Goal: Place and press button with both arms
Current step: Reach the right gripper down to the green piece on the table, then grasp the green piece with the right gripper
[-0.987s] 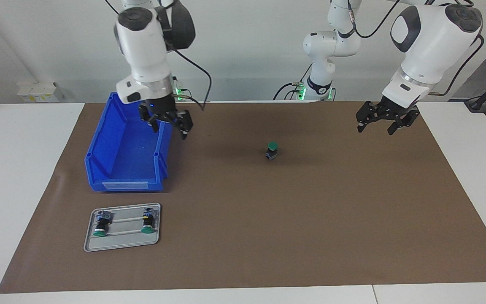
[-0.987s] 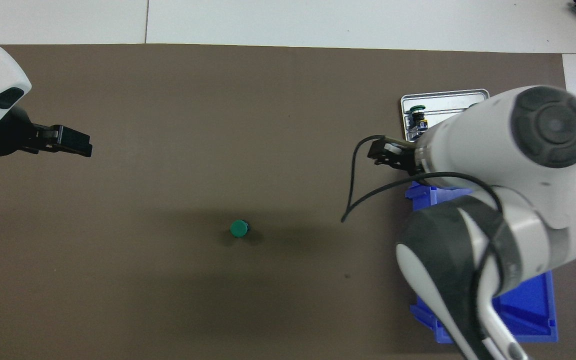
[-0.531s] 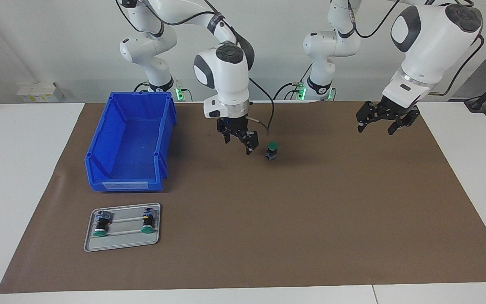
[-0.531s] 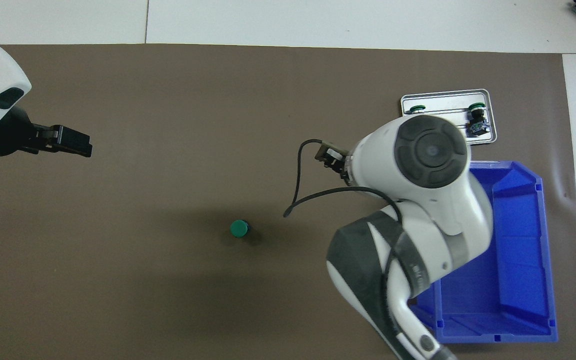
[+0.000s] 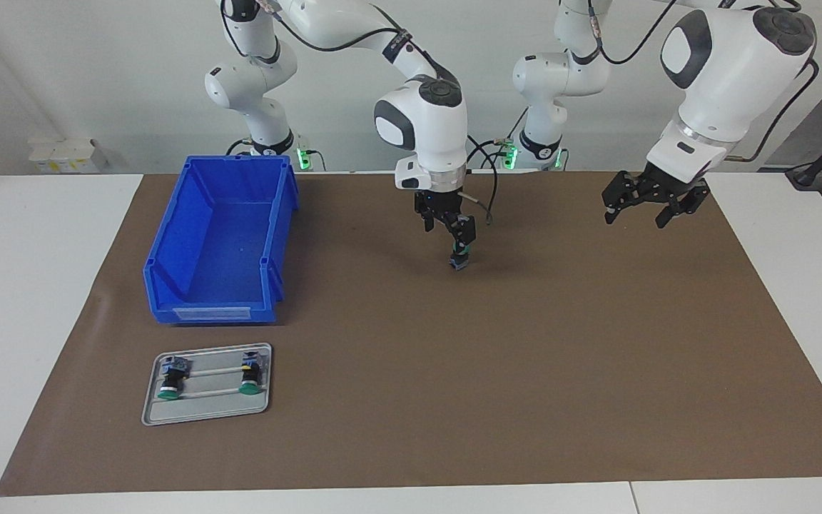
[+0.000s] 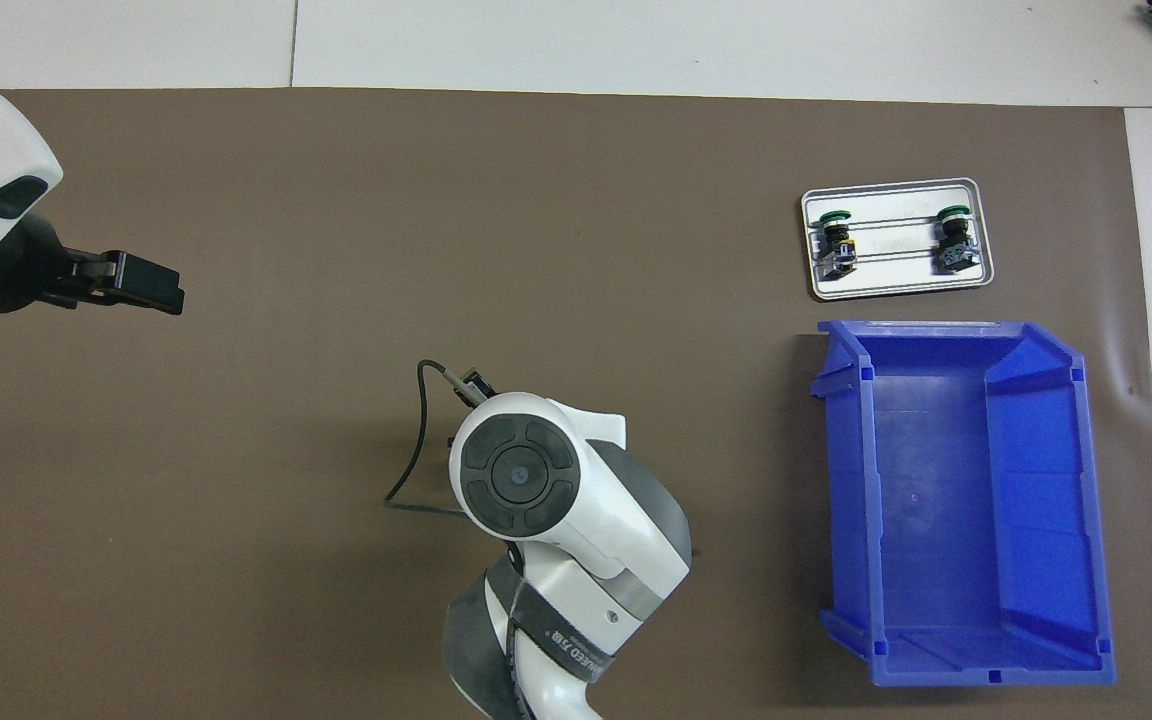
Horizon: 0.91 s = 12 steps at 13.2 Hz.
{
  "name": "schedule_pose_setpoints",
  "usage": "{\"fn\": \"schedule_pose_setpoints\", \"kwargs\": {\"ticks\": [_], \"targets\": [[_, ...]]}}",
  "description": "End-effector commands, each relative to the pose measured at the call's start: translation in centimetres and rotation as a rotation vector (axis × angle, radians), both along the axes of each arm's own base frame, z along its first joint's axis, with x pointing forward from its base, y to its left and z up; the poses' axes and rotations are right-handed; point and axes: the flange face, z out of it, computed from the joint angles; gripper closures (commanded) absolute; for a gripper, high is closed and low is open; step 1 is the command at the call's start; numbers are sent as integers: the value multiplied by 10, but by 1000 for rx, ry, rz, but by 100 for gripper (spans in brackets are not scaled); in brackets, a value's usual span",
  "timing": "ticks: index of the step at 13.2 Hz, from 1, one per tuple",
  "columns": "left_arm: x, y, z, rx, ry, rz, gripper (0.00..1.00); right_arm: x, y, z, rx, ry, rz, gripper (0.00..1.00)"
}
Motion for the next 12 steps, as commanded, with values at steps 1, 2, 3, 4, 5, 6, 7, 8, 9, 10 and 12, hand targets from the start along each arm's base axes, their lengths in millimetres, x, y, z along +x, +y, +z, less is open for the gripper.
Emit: {"fn": "schedule_pose_setpoints", "kwargs": {"ticks": [1, 2, 3, 4, 5, 6, 7, 8, 9, 10, 12], "targets": [[-9, 5, 1, -12, -6, -2, 0, -1, 38, -44, -22, 2, -17, 0], [-9, 5, 2, -12, -8, -2, 0, 0, 41, -53, -26, 0, -11, 0], [-9, 5, 1, -12, -6, -2, 0, 0, 38, -57, -36, -1, -9, 0], [-9, 5, 1, -12, -6, -2, 0, 0, 39, -57, -33, -4, -7, 0], [-9, 5, 2, -12, -8, -2, 0, -1, 39, -60, -35, -2, -7, 0], [-9, 5, 1, -12, -6, -2, 0, 0, 41, -63, -27, -7, -7, 0], [-9, 5, 1, -12, -6, -2, 0, 0, 45, -74, -19, -14, -8, 0], [-9, 5, 1, -12, -6, -2, 0, 0, 47, -83, -18, -15, -14, 0], [-9, 5, 1, -12, -6, -2, 0, 1, 46, -86, -19, -14, -15, 0], [-9, 5, 1, -12, -6, -2, 0, 0, 46, -87, -21, -13, -15, 0], [-9, 5, 2, -12, -8, -2, 0, -1, 45, -91, -23, -9, -16, 0]]}}
